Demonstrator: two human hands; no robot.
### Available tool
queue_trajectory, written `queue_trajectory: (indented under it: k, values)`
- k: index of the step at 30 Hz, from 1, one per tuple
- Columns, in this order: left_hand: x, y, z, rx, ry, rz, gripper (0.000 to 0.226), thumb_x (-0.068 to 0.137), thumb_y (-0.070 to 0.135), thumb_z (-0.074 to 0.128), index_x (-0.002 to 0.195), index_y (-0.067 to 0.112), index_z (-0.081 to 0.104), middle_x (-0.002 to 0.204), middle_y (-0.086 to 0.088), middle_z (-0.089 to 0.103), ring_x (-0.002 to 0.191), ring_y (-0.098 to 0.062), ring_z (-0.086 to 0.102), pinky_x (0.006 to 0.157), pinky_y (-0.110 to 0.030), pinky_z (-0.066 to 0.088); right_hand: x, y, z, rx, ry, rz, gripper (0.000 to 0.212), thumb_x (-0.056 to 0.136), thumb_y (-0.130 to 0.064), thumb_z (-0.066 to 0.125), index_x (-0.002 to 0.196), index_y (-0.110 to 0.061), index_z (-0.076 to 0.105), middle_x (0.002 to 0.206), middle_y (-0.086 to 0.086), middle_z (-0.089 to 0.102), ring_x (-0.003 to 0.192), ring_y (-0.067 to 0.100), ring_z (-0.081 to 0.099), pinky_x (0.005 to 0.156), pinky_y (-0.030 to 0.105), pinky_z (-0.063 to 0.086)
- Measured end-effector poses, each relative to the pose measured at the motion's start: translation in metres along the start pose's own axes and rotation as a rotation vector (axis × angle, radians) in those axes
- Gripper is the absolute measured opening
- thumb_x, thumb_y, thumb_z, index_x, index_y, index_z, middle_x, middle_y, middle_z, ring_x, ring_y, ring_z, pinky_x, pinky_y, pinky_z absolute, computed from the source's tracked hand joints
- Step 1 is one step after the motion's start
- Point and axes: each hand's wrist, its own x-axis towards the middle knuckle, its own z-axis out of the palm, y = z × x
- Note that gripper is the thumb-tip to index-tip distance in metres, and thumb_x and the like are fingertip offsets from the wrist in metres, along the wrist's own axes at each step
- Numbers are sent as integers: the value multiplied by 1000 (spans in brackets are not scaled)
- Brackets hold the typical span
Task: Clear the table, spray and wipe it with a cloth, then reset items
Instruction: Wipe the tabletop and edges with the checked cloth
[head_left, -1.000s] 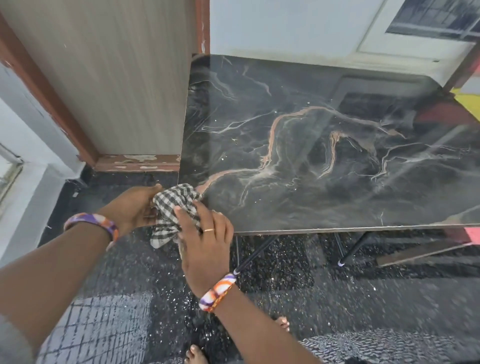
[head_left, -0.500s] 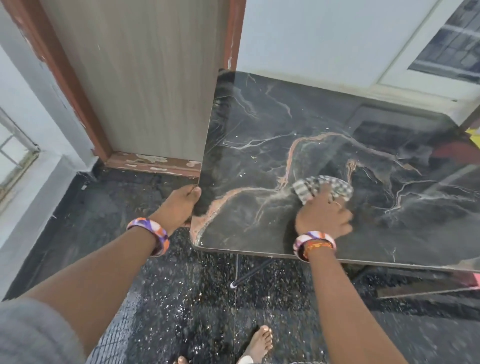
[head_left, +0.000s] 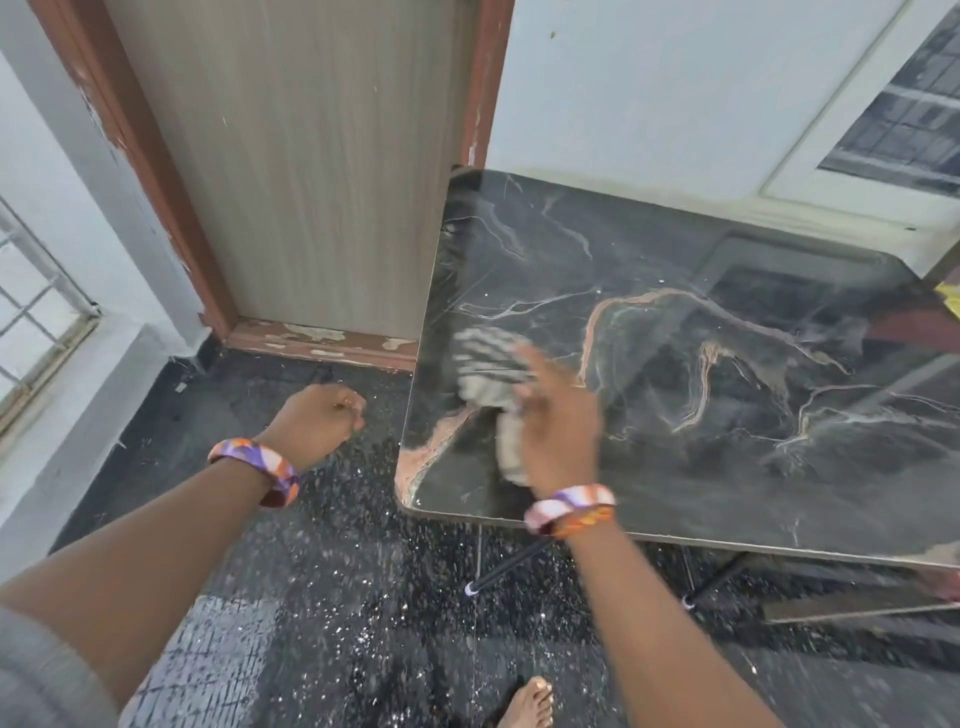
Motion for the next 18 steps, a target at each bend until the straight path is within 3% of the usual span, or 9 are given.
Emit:
queue_trajectory:
  k: [1, 3, 5, 8, 11, 14, 16, 18]
  values:
    - [-1, 3, 0, 75, 69, 18, 22, 82, 10, 52, 99, 7, 66, 101, -15, 65, 95, -31, 60, 81, -34, 45, 3, 20, -19, -135, 75, 105, 50, 85, -36, 29, 124, -29, 59, 109, 13, 69, 87, 33, 65, 78, 43, 53]
    - [-6, 7, 1, 124, 40, 24, 26, 88, 7, 48, 108, 7, 66, 110, -14, 66, 104, -31, 61, 91, -35, 46, 0, 53, -50, -386, 74, 395, 44, 89, -23, 38, 130, -30, 52, 118, 16, 63, 97, 41, 59, 83, 45, 47]
    - [-9, 8, 2, 172, 28, 40, 29, 89, 5, 45, 109, 5, 65, 115, -15, 66, 105, -31, 61, 92, -34, 46, -15, 60, -56, -481, 8, 467, 45, 89, -14, 47, 132, -27, 49, 124, 19, 58, 102, 44, 53, 85, 47, 43]
    - [-12, 3, 0, 168, 44, 59, 31, 89, 3, 42, 112, 3, 64, 118, -14, 65, 106, -29, 61, 92, -33, 46, -41, 36, -33, -488, -46, 303, 51, 89, -15, 53, 136, -34, 43, 129, 16, 56, 105, 35, 52, 85, 41, 43]
    - [-11, -4, -9, 119, 43, 35, 29, 88, 2, 44, 109, 4, 64, 111, -15, 66, 95, -27, 62, 82, -31, 46, -75, -15, 4, -432, -166, 134, 62, 86, -15, 57, 137, -44, 36, 140, 3, 46, 106, 22, 50, 83, 31, 37]
    - [-13, -9, -25, 131, 75, 67, 24, 89, 8, 49, 103, 1, 67, 97, -14, 67, 90, -28, 62, 67, -27, 45, -108, -65, 35, -211, -280, -67, 65, 82, -7, 61, 132, -44, 42, 137, 0, 50, 114, 22, 48, 91, 36, 36]
    - [-16, -4, -34, 115, 95, 101, 40, 95, 30, 44, 96, 0, 68, 97, -15, 68, 94, -30, 63, 78, -31, 47, -115, -79, 46, 9, -471, -71, 56, 89, -6, 51, 133, -40, 43, 138, -2, 49, 124, 21, 40, 104, 40, 30]
    - [-16, 5, -42, 151, 146, 119, 68, 95, 48, 24, 73, 6, 73, 93, -14, 71, 92, -30, 63, 95, -37, 43, -115, -82, 42, 131, -537, -67, 55, 90, -6, 45, 133, -42, 43, 135, -3, 50, 125, 18, 38, 107, 41, 28]
